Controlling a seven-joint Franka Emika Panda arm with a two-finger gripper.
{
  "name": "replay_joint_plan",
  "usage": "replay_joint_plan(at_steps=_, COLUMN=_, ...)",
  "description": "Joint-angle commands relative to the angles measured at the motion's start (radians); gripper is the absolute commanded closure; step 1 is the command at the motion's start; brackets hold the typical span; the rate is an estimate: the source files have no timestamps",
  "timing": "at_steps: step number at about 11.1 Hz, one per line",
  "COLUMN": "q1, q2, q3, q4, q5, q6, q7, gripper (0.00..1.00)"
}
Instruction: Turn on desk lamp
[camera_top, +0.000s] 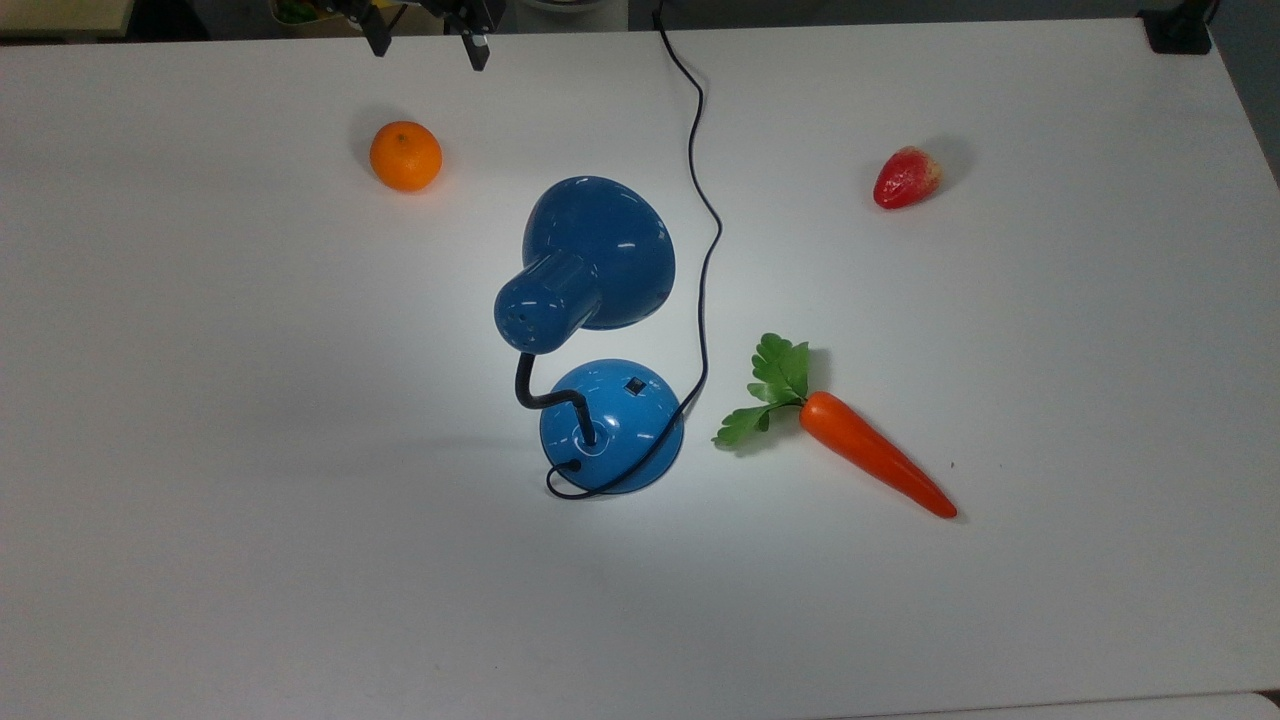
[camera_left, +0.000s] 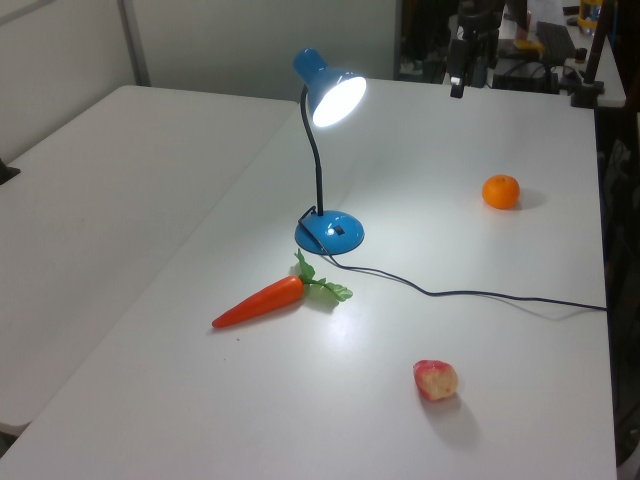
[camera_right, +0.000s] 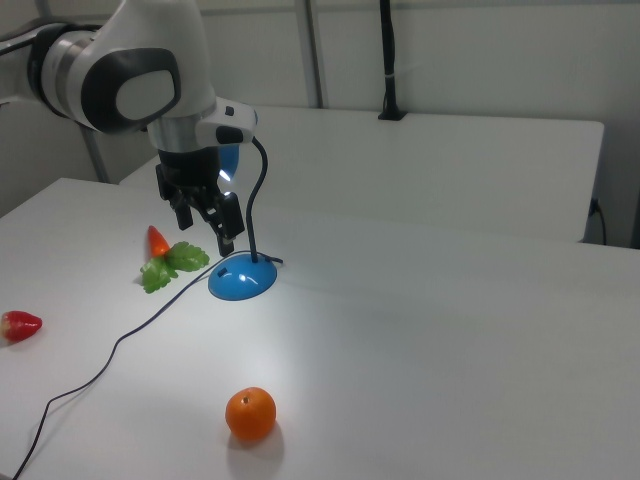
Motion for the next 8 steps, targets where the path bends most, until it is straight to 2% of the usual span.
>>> replay_joint_plan(at_steps=1, q1=-0.002, q2=0.009, q3=-0.003, q4=0.012, q5=-0.014, q6=-0.014, q7=-0.029, gripper=0.00)
replay_joint_plan(at_steps=8, q1=-0.036, q2=0.009, q3=-0.003, q4=0.046, q5=-0.030, q6=-0.048, q7=-0.027, gripper=0.00)
